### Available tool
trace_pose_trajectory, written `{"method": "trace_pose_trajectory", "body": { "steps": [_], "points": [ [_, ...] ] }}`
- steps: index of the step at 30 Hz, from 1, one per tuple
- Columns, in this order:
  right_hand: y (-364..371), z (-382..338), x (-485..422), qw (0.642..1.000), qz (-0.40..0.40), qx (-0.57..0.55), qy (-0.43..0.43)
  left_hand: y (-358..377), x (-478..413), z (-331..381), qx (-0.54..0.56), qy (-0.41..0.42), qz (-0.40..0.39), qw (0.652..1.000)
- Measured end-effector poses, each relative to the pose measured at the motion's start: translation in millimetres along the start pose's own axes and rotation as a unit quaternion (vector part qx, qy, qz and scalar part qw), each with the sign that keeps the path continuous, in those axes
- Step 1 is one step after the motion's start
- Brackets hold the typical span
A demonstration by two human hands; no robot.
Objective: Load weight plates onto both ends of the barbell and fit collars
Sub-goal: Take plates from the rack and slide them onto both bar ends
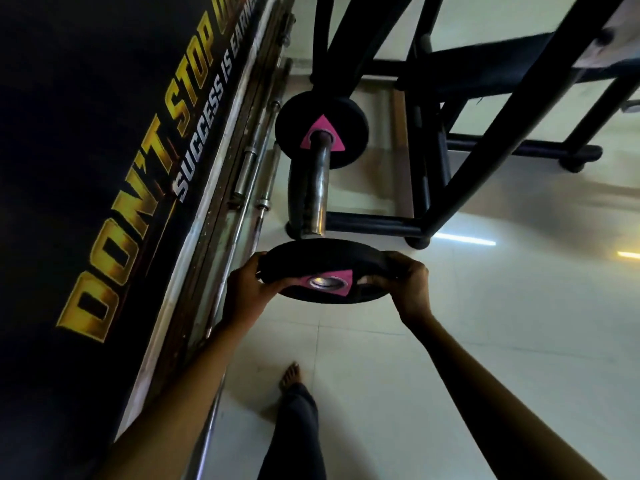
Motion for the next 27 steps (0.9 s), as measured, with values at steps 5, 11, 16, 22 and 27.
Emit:
{"method": "trace_pose_trajectory", "body": {
  "steps": [5, 11, 16, 22, 27],
  "points": [
    [-86.2, -25.3, 77.1, 0.998, -0.009, 0.0, -0.063, -2.5, 47.2, 118.8, -0.026, 0.025, 0.022, 0.999],
    [-214.6, -56.0, 184.6, 0.993, 0.022, -0.03, -0.115, 15.2, 101.6, 280.3, -0.028, 0.103, 0.014, 0.994],
    [-304.0, -75.7, 250.9, 0.983, 0.051, -0.064, -0.166, 34.7, 121.5, 375.1, 0.012, 0.159, 0.031, 0.987],
    [-392.0, -100.6, 296.8, 0.97, 0.1, -0.096, -0.201, 65.6, 104.5, 466.7, 0.028, 0.215, 0.015, 0.976],
    [-447.6, -120.6, 286.5, 0.962, 0.132, -0.121, -0.207, 101.0, 61.0, 516.5, 0.03, 0.245, -0.005, 0.969]
  ]
}}
Point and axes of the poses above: each hand's wrist, its own x-axis away from the middle knuckle, its own y-axis out of the palm, z = x × y, the point moved 8 cm from there along -x, towards the middle knuckle, and after that the axes turned 14 degrees about y, right-handed, at the moved point
